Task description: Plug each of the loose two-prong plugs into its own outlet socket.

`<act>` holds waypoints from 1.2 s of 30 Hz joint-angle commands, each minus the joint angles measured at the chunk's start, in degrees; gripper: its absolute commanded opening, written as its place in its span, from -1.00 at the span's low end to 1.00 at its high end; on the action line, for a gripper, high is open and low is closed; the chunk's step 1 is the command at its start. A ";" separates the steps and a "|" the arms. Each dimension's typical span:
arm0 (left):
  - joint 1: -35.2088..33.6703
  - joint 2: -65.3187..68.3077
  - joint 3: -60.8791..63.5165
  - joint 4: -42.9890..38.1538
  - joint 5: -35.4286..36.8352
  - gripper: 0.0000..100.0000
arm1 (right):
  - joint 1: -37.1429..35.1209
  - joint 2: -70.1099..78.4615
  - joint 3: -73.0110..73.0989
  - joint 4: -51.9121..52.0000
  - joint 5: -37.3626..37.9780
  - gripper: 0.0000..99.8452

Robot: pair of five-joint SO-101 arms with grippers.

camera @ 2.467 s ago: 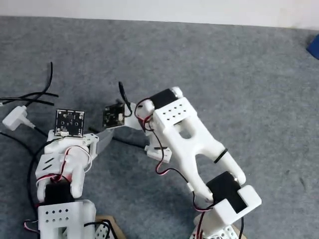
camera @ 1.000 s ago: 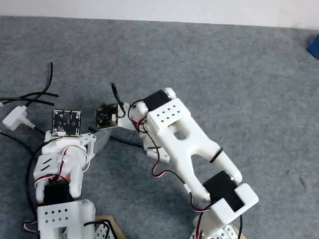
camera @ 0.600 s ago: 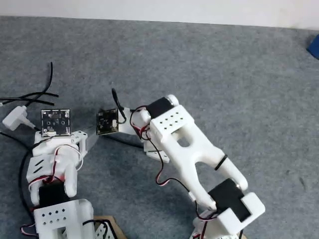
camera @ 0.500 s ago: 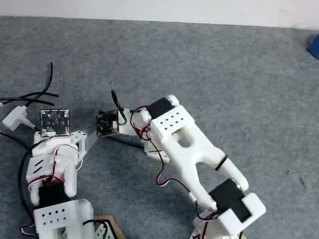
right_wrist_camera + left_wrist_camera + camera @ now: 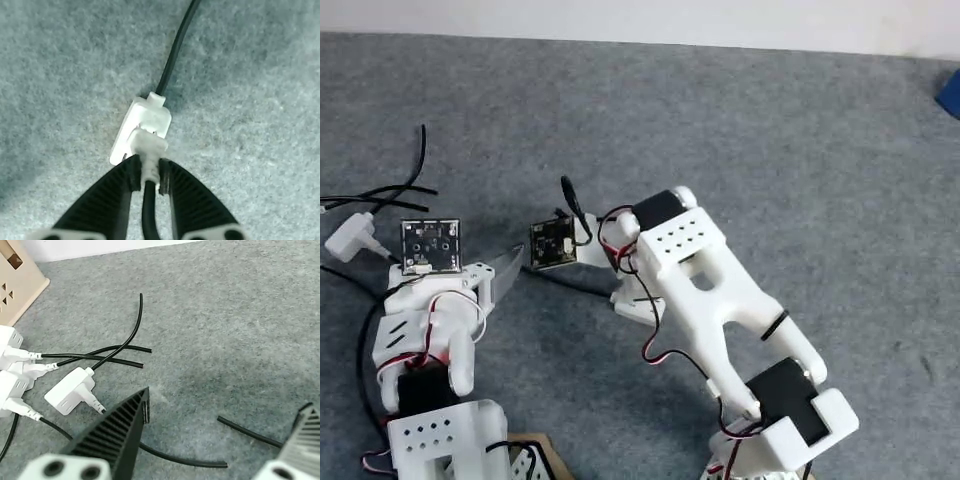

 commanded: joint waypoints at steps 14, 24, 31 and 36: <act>-0.66 0.22 -2.42 -1.14 0.44 -0.16 | 0.75 0.84 2.51 0.75 4.22 -0.98; -0.66 0.22 -2.42 -1.14 0.44 -0.16 | -1.45 11.56 8.40 -8.48 0.97 -0.98; -0.66 0.22 -2.42 -1.14 0.44 -0.16 | -1.19 14.37 8.84 -8.48 -0.09 -0.98; -0.66 0.22 -2.42 -1.14 0.44 -0.16 | 0.22 14.46 9.27 -8.48 -3.08 -0.98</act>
